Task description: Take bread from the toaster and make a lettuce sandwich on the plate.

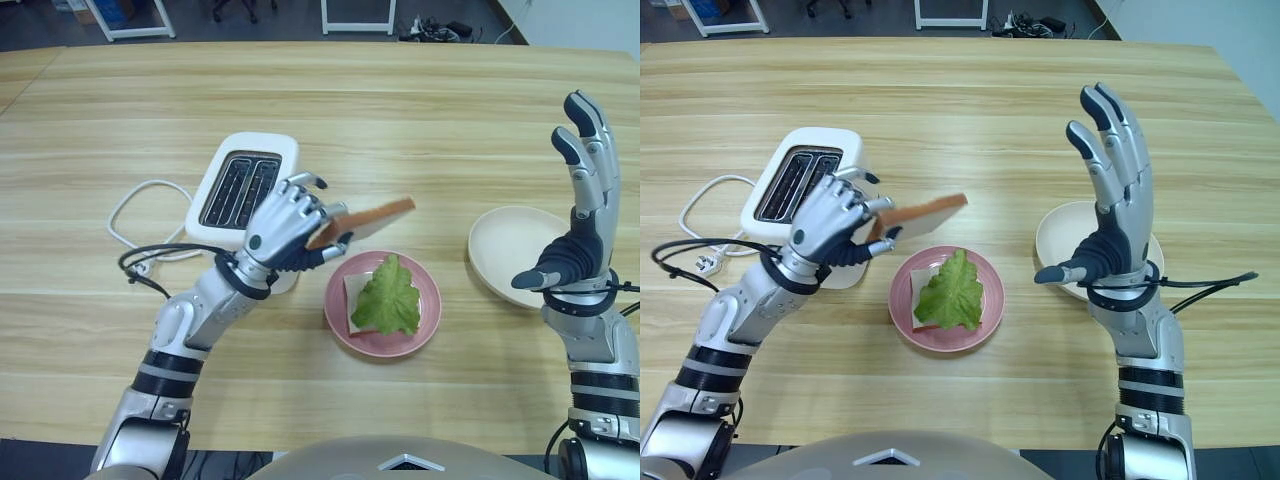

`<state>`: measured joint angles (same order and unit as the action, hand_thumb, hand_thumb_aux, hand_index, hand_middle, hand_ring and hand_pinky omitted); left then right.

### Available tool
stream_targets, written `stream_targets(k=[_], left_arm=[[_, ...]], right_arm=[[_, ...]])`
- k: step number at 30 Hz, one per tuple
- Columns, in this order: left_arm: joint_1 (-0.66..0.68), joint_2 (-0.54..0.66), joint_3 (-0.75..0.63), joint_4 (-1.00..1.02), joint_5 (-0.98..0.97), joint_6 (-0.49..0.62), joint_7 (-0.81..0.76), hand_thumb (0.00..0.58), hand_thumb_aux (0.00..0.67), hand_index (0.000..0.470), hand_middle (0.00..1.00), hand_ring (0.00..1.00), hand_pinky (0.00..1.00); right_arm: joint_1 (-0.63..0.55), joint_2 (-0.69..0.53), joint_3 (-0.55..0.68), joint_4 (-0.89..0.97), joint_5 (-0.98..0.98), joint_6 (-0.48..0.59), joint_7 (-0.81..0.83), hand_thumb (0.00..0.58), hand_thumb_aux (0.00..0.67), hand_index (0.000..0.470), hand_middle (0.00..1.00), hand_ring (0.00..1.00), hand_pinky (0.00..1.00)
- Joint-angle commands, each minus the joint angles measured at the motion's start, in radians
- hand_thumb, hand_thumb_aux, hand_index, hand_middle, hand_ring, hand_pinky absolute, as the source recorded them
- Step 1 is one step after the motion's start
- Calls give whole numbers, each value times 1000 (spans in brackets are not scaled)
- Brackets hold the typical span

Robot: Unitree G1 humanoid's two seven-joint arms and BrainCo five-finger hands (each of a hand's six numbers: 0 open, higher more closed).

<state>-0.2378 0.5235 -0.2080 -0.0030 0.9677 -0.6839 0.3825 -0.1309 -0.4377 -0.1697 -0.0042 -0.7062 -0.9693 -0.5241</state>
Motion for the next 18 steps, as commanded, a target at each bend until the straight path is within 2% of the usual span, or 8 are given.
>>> stream_targets(k=[1, 8, 18], left_arm=[[-51, 26, -76, 87, 137, -40, 151, 580, 670, 470, 1000, 1000, 1000], [-104, 40, -183, 151, 313, -5, 399, 580, 670, 470, 1000, 1000, 1000], [-132, 54, -305, 188, 382, 40, 548, 580, 670, 470, 1000, 1000, 1000]], right_arm=[[-10, -36, 57, 50, 17, -24, 64, 0, 0, 0, 0, 0, 0], [13, -123, 187, 178, 4, -78, 211, 0, 0, 0, 0, 0, 0], [16, -166, 235, 230, -4, -71, 281, 0, 0, 0, 0, 0, 0]])
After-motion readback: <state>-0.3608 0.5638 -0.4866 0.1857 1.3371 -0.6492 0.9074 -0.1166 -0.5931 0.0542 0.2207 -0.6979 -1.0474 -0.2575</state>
